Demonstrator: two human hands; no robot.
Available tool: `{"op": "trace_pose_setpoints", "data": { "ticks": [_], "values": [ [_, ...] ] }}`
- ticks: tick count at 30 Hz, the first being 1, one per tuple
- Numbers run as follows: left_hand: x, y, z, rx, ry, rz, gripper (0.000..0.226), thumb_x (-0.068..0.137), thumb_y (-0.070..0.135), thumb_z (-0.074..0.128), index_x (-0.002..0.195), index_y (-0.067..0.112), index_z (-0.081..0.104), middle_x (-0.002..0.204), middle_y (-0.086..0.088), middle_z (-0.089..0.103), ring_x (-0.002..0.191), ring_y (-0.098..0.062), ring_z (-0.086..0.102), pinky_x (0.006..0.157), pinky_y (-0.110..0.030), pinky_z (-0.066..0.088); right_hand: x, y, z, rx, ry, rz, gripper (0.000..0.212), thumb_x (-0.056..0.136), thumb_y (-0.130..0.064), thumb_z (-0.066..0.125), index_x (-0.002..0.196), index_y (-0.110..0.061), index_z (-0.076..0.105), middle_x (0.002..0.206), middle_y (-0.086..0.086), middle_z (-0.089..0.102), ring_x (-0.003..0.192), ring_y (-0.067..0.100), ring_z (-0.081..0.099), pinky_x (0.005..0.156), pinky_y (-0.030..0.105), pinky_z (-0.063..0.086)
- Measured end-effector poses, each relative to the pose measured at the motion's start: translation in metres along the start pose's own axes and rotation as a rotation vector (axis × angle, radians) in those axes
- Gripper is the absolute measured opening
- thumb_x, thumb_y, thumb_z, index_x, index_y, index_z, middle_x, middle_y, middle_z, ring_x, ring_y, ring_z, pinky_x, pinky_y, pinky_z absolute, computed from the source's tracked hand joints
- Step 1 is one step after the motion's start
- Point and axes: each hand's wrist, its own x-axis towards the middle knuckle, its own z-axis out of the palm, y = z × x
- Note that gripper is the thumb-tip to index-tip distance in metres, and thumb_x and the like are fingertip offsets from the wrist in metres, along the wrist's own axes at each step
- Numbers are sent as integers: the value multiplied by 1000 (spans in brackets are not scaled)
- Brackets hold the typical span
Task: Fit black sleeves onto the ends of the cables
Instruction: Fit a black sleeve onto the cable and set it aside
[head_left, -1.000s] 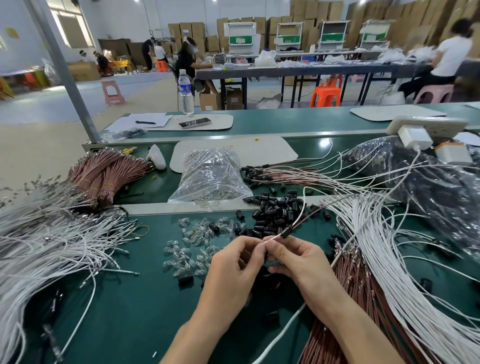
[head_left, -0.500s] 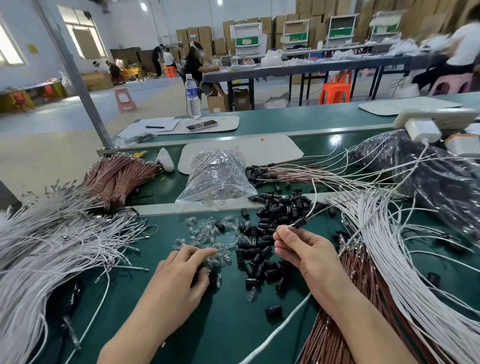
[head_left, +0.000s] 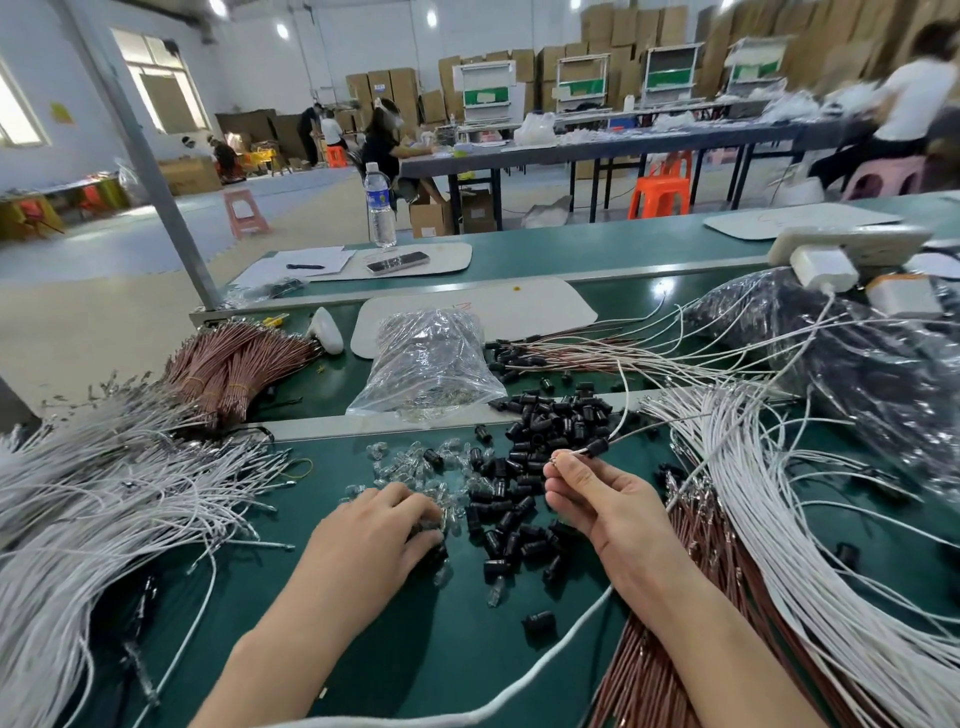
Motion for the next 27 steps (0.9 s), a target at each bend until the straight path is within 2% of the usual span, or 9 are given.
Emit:
{"op": "trace_pose_setpoints", "data": {
  "ticks": [4, 9, 11, 13, 14, 16, 19, 22, 27],
  "values": [
    [13, 7, -1, 22, 84, 78, 21, 105, 44, 44, 117, 36, 59, 117, 18, 55, 111, -7, 56, 87, -22, 41, -2, -3, 0, 25, -7, 19, 15, 77, -16, 75, 85, -5, 82, 90, 13, 76, 76, 16, 73, 64, 21, 60],
    [21, 4, 6, -51, 56, 112, 25, 106, 39, 46, 128, 34, 57, 123, 16, 55, 117, -8, 55, 91, -24, 44, 0, -5, -1, 54, -3, 20, 15, 76, -15, 74, 84, -5, 82, 89, 12, 76, 75, 15, 72, 63, 20, 60],
    [20, 3, 5, -7, 47, 139, 20, 104, 35, 52, 121, 29, 62, 114, 11, 60, 105, -10, 61, 81, -24, 50, 1, -5, -1, 56, -6, 22, 15, 77, -15, 74, 84, -5, 82, 89, 13, 76, 75, 15, 72, 64, 20, 60],
    [21, 2, 5, 101, 50, 224, 11, 90, 26, 77, 98, 24, 71, 89, 9, 62, 75, -7, 64, 57, -20, 52, 1, -5, -1, 61, -5, 26, 15, 77, -14, 74, 85, -4, 82, 90, 13, 76, 76, 15, 73, 64, 21, 61],
    [22, 1, 4, 149, 65, 276, 17, 80, 22, 86, 87, 23, 71, 80, 10, 61, 66, -6, 62, 50, -18, 50, 1, -5, -1, 63, -7, 28, 16, 77, -14, 74, 86, -4, 82, 90, 13, 76, 76, 15, 73, 64, 21, 61],
    [26, -3, 5, 130, 118, 313, 12, 87, 27, 80, 92, 23, 70, 83, 13, 63, 72, -6, 65, 55, -21, 52, 1, -5, -1, 65, -13, 32, 16, 77, -15, 74, 86, -5, 82, 90, 12, 76, 76, 15, 73, 64, 21, 61],
    [28, 0, 1, -292, 237, 120, 16, 102, 42, 50, 110, 31, 60, 93, 21, 66, 82, -2, 65, 71, -21, 53, 1, -6, -1, 80, -23, 43, 15, 77, -15, 74, 86, -6, 83, 90, 12, 76, 76, 15, 73, 64, 21, 60],
    [24, 31, -1, -895, 373, -46, 23, 96, 50, 51, 113, 41, 63, 96, 21, 73, 78, -12, 68, 70, -26, 56, 0, -7, -1, 115, -20, 61, 15, 77, -13, 73, 85, -5, 82, 90, 13, 76, 74, 15, 74, 62, 21, 61],
    [26, 81, 12, -1209, 499, -121, 11, 97, 38, 60, 101, 43, 70, 96, 13, 72, 88, -6, 66, 76, -18, 52, -2, -6, 1, 136, -42, 112, 13, 76, -16, 75, 84, -8, 82, 81, 7, 73, 67, 12, 70, 58, 22, 59]
  ]
}}
